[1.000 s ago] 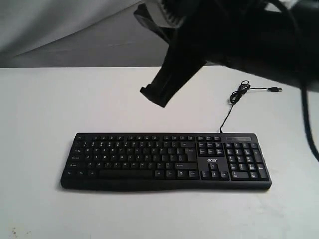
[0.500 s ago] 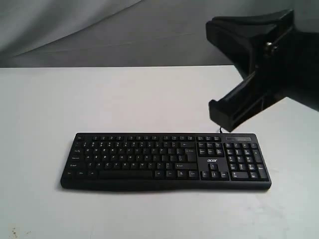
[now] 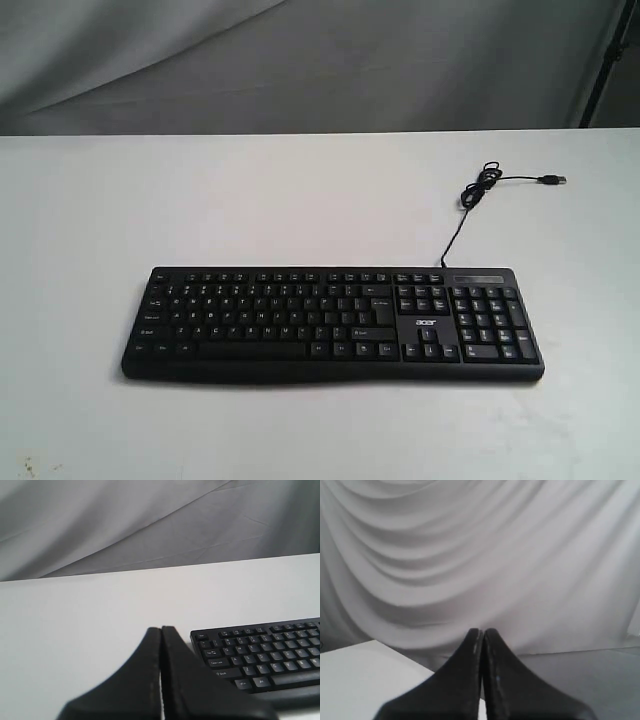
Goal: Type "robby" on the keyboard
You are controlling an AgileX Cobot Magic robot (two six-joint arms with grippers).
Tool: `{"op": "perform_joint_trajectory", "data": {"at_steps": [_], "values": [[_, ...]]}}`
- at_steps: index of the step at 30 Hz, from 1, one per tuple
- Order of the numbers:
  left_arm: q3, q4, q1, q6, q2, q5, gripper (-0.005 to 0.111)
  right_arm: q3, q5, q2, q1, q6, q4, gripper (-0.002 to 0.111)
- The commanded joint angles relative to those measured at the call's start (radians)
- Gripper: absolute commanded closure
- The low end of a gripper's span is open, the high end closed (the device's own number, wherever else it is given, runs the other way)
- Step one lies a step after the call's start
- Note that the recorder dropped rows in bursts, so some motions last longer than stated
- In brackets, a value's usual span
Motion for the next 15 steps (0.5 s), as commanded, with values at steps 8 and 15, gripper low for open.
{"op": "perform_joint_trajectory", "data": {"at_steps": [8,15], "values": [[0.004,0.005,-0.006,-0.003,-0.003,-0.005,0.107,0.185,0.269,-0.251,-0.492,0.312,0.005,0.108],[0.004,0.005,-0.006,-0.003,-0.003,-0.005,0.107,0.347,0.372,-0.450,-0.760,0.519,0.005,0.108]]}}
